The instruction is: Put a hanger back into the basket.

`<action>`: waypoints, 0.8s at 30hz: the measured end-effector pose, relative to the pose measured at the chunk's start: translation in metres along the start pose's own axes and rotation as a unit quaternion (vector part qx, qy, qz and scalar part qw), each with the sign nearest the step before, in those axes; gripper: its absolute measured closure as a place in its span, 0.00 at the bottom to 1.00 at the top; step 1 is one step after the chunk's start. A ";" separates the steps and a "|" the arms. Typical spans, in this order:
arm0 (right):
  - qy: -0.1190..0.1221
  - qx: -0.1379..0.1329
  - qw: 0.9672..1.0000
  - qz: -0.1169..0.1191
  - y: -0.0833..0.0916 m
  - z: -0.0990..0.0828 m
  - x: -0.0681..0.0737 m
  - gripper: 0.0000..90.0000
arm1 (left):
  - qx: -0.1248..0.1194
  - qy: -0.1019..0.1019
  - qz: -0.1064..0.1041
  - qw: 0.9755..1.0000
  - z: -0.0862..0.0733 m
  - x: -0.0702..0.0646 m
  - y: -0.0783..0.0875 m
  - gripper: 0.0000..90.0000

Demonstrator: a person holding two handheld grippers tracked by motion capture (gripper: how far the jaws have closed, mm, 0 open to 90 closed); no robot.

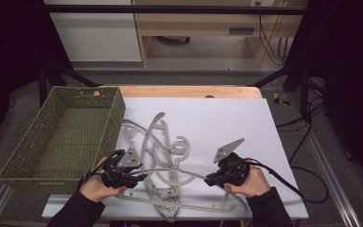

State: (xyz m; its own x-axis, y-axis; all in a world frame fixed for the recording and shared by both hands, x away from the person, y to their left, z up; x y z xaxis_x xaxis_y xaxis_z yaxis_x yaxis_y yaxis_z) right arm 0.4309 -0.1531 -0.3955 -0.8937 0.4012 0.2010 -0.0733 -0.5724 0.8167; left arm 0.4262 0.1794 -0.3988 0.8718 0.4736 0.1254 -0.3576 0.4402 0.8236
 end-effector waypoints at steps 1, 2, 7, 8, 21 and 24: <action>-0.004 0.000 1.000 0.000 0.000 0.000 0.001 0.92 | 0.002 -0.002 0.000 1.000 0.000 -0.001 -0.001 0.67; -0.003 -0.002 1.000 -0.002 0.000 0.000 0.001 0.92 | 0.001 -0.004 -0.001 1.000 0.000 -0.001 -0.002 0.69; 0.004 0.001 1.000 0.000 -0.001 0.001 0.001 0.92 | 0.009 -0.012 -0.003 1.000 0.000 -0.002 -0.003 0.82; 0.005 -0.001 1.000 0.003 -0.001 0.000 0.001 0.92 | 0.007 -0.013 -0.001 1.000 0.000 -0.003 -0.003 0.82; -0.001 -0.020 1.000 -0.020 0.001 0.000 -0.005 0.85 | 0.011 -0.036 -0.017 0.999 0.002 -0.013 0.007 0.88; -0.009 -0.026 0.999 -0.033 0.001 -0.001 -0.007 0.84 | 0.005 -0.034 -0.023 0.999 0.002 -0.017 0.008 0.90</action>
Point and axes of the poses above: each handheld gripper's, and its own axes: y roughly backward along the jaws, z roughly out of its top, x roughly to its left, the point moved 1 cm from there along -y, roughly forward along the jaws, and after that the axes turned 3 degrees about x, right-handed, at the moved point
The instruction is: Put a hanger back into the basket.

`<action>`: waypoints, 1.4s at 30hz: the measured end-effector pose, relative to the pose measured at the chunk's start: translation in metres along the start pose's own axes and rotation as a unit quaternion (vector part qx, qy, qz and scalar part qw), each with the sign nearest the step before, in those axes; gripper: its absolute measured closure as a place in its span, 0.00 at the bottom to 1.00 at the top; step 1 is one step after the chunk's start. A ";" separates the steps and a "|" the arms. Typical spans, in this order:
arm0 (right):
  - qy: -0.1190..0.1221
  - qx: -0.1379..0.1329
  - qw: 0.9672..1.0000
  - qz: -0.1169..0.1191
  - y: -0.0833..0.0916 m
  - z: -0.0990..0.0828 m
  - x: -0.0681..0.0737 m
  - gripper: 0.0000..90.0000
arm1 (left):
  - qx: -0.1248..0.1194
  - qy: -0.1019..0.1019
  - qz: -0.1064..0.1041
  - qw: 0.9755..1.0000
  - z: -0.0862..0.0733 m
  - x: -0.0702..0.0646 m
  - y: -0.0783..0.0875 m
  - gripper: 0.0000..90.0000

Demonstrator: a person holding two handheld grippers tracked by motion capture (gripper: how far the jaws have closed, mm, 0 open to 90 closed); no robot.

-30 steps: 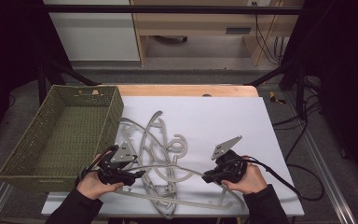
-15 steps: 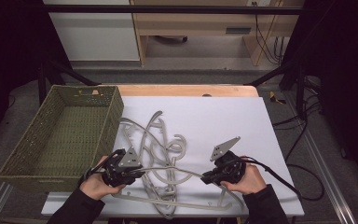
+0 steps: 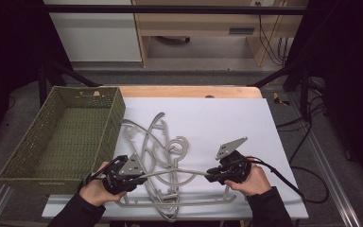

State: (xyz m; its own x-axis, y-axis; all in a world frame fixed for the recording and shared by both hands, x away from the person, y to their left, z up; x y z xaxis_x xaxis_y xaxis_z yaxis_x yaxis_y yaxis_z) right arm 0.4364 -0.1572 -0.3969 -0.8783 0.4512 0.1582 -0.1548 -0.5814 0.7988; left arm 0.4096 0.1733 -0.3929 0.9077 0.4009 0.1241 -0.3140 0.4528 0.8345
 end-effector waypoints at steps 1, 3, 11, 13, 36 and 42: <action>-0.002 0.000 1.000 -0.006 0.001 0.000 -0.001 0.83 | 0.001 -0.002 -0.001 1.000 0.000 0.000 0.001 0.90; -0.005 -0.008 1.000 -0.011 0.002 -0.001 -0.002 0.82 | -0.009 0.003 -0.004 1.000 0.002 -0.003 0.004 0.91; -0.012 -0.065 0.997 -0.045 0.012 0.000 -0.005 0.71 | -0.055 0.018 0.017 0.998 0.007 -0.008 0.018 0.91; -0.017 -0.083 0.995 -0.056 0.015 0.001 -0.005 0.67 | -0.063 0.023 0.024 0.997 0.007 -0.008 0.020 0.91; -0.067 -0.239 0.955 -0.160 0.050 -0.015 -0.023 0.24 | -0.168 0.120 0.143 0.968 -0.008 0.019 0.064 0.91; -0.088 -0.252 0.947 -0.177 0.050 -0.020 -0.029 0.17 | -0.191 0.141 0.164 0.958 -0.015 0.032 0.075 0.91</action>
Point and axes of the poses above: each handheld gripper's, and its own axes: y roughly backward along the jaws, z roughly out of its top, x roughly to its left, the point moved 1 cm from there along -y, roughly forward along the jaws, and after that the axes turned 3 degrees about x, right-handed, at the moved point
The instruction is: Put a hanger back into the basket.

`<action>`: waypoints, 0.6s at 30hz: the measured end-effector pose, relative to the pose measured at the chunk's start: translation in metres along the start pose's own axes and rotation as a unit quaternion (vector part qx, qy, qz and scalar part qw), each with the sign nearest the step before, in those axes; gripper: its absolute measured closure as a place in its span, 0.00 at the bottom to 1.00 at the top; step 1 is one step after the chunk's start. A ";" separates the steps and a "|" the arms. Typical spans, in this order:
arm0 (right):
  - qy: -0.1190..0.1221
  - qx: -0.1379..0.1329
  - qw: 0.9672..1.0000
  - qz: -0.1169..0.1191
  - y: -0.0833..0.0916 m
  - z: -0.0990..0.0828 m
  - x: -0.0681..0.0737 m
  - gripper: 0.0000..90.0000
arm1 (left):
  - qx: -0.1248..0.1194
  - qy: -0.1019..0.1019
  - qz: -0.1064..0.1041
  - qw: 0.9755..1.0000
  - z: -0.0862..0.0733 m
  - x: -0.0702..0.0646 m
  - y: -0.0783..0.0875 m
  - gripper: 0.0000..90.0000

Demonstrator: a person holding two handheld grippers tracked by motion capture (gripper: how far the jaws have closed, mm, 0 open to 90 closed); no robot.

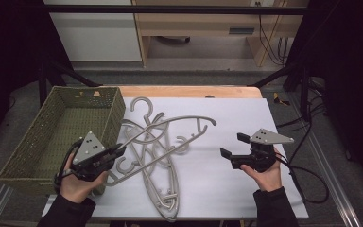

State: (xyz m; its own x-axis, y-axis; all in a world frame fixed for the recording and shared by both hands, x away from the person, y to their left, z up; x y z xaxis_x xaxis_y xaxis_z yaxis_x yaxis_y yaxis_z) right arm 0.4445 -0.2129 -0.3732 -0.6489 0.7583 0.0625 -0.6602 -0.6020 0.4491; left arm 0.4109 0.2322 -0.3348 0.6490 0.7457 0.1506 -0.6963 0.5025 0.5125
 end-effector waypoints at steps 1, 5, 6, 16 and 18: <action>-0.003 -0.004 1.000 -0.006 0.001 -0.001 -0.002 0.14 | -0.002 0.011 0.006 1.000 0.000 0.005 0.002 0.91; -0.011 -0.008 1.000 -0.019 0.002 -0.003 -0.005 0.11 | -0.021 0.027 0.019 0.999 0.002 0.017 0.009 0.91; -0.012 -0.007 1.000 -0.022 0.002 -0.003 -0.006 0.10 | -0.027 0.029 0.023 0.999 0.002 0.020 0.012 0.91; -0.016 -0.020 0.999 -0.040 0.008 -0.004 -0.010 0.06 | -0.055 0.050 0.047 0.996 0.004 0.055 0.027 0.91; -0.019 -0.023 0.999 -0.043 0.008 -0.004 -0.010 0.05 | -0.053 0.049 0.057 0.996 0.004 0.070 0.031 0.91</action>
Point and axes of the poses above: each handheld gripper's, and its own axes: y roughly backward along the jaws, z roughly out of its top, x roughly to its left, the point moved 1 cm from there along -y, roughly forward along the jaws, and after that the axes turned 3 degrees about x, right-handed, at the moved point
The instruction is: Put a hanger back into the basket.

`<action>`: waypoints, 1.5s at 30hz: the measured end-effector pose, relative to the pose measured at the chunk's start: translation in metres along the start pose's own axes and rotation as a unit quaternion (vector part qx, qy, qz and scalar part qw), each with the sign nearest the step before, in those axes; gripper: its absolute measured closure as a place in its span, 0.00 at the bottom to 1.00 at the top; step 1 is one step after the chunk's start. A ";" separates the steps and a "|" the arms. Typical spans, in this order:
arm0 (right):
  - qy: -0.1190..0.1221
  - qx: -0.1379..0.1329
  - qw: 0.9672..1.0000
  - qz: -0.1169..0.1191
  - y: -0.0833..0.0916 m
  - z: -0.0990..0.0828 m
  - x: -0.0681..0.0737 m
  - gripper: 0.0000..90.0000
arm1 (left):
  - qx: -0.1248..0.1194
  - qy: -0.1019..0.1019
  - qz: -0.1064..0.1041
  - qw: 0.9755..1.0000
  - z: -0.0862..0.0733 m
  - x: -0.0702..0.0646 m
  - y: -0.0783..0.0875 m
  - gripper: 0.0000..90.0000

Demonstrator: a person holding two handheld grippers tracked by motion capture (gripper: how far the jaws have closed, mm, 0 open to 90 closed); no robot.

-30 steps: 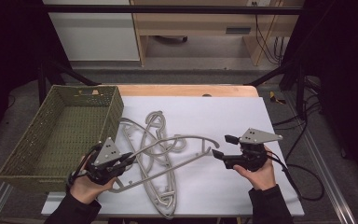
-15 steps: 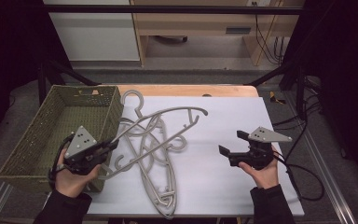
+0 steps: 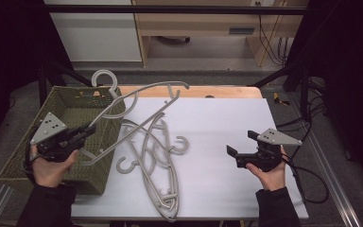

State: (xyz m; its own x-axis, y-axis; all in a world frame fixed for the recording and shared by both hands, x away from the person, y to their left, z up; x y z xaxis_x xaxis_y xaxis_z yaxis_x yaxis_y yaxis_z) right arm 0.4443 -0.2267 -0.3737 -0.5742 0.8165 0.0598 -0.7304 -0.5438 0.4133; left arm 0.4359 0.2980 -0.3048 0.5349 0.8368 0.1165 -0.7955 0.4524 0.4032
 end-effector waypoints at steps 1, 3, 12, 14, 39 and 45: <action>-0.002 0.000 1.000 -0.003 0.000 0.000 0.000 0.04 | -0.001 0.001 0.002 1.000 0.000 0.003 0.001 0.91; -0.003 0.001 1.000 -0.006 0.000 -0.001 -0.001 0.04 | -0.007 0.007 0.007 1.000 0.001 0.012 0.002 0.91; -0.001 0.011 1.000 -0.006 -0.003 -0.003 -0.001 0.03 | -0.011 0.011 0.031 0.999 -0.002 0.051 0.010 0.91; 0.000 0.013 1.000 -0.008 -0.003 -0.003 -0.001 0.03 | -0.010 0.015 0.040 0.999 -0.005 0.061 0.013 0.91; 0.003 0.019 1.000 -0.006 -0.006 -0.005 0.000 0.03 | 0.038 0.042 0.091 0.994 -0.067 0.145 0.037 0.91; 0.007 0.022 1.000 -0.006 -0.007 -0.005 0.000 0.03 | 0.044 0.048 0.095 0.993 -0.076 0.151 0.043 0.91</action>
State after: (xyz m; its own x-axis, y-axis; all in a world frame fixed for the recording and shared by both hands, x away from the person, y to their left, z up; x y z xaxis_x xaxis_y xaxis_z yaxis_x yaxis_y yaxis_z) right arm 0.4474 -0.2233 -0.3815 -0.5715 0.8195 0.0424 -0.7196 -0.5253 0.4542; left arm 0.4603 0.4671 -0.3392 0.3436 0.9323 0.1130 -0.8492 0.2571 0.4612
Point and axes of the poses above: each handheld gripper's, and its own axes: y roughly backward along the jaws, z roughly out of its top, x roughly to its left, the point moved 1 cm from there along -y, roughly forward along the jaws, and after that the axes turned 3 degrees about x, right-handed, at the moved point
